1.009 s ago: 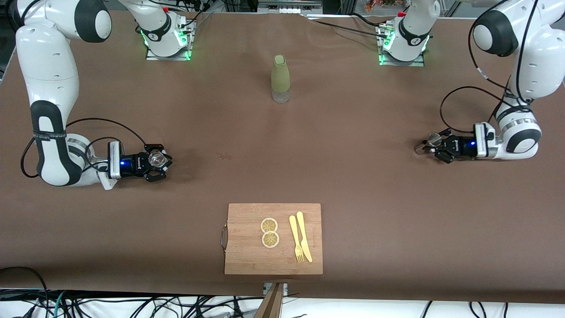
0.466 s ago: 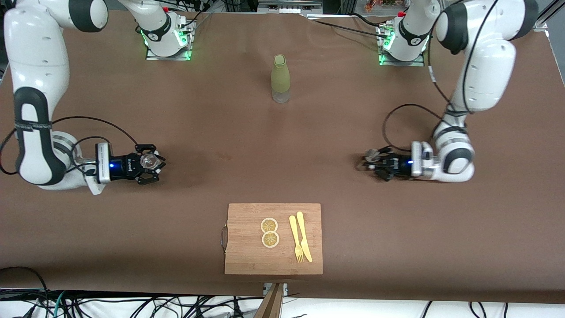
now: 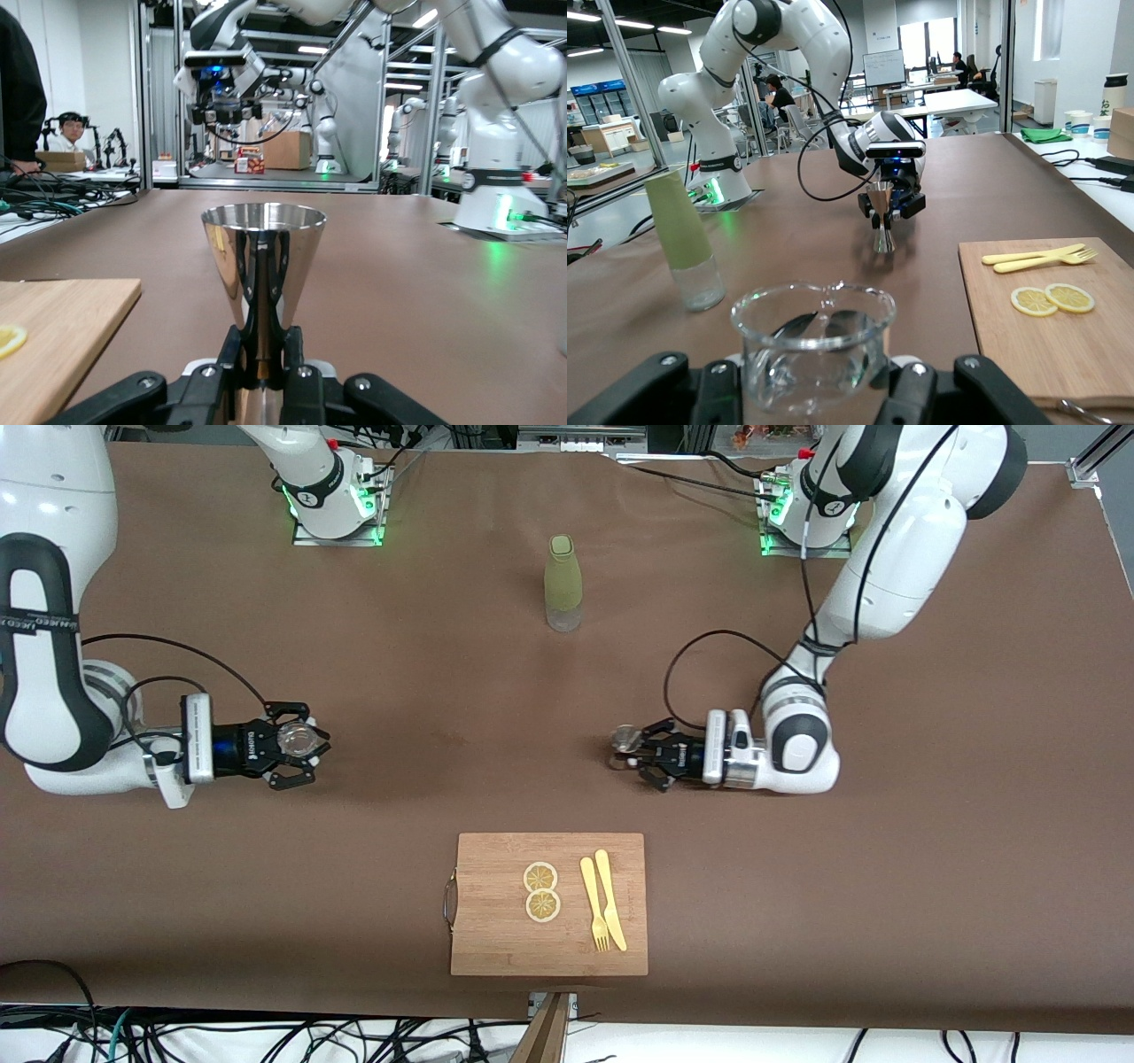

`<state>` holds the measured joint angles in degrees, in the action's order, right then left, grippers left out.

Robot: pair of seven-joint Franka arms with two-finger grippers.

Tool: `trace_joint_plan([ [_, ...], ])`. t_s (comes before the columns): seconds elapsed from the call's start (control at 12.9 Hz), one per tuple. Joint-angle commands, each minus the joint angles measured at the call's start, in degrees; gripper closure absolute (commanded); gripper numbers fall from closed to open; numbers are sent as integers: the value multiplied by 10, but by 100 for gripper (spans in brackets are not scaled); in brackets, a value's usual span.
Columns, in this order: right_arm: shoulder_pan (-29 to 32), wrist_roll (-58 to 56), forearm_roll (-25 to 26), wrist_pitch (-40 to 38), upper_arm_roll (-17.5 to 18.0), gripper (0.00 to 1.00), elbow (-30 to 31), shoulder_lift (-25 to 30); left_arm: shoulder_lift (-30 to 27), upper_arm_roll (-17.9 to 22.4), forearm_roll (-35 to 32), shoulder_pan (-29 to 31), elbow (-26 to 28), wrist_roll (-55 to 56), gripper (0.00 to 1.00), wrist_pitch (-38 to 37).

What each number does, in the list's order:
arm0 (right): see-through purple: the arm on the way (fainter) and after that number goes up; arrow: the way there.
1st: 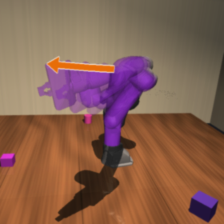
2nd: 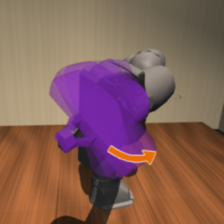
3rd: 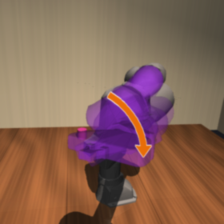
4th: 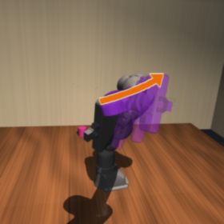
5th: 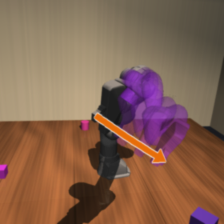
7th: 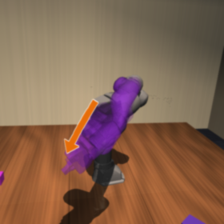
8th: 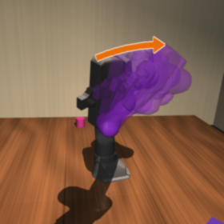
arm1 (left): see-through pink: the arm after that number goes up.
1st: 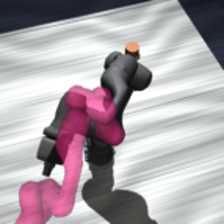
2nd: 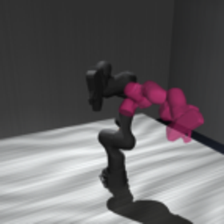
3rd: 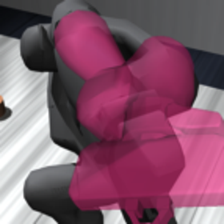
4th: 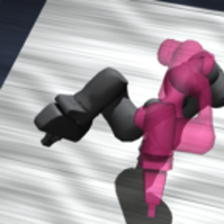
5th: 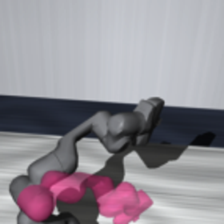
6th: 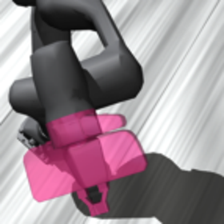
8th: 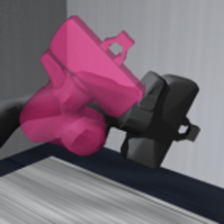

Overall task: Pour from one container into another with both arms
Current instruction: 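Lift the glass with the right gripper while the left gripper brings the jigger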

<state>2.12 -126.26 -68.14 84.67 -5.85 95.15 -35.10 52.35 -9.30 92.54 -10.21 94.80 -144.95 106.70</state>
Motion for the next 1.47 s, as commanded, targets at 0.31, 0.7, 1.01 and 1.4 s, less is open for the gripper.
trace_joint_plan([
  [0.31, -5, 35, -1, 119, 91, 88, 75, 71, 13, -12, 144, -111, -37, 18, 100, 98],
  [0.7, -22, 59, -1, 195, 130, 88, 114, 108, 49, -12, 220, -182, -113, 17, 100, 164],
  [1.01, -26, 59, -2, 231, 156, 88, 137, 125, 67, -10, 258, -214, -157, 18, 100, 201],
  [1.4, -27, 60, -2, 269, 174, 88, 174, 158, 87, -2, 273, -241, -189, 17, 100, 214],
])
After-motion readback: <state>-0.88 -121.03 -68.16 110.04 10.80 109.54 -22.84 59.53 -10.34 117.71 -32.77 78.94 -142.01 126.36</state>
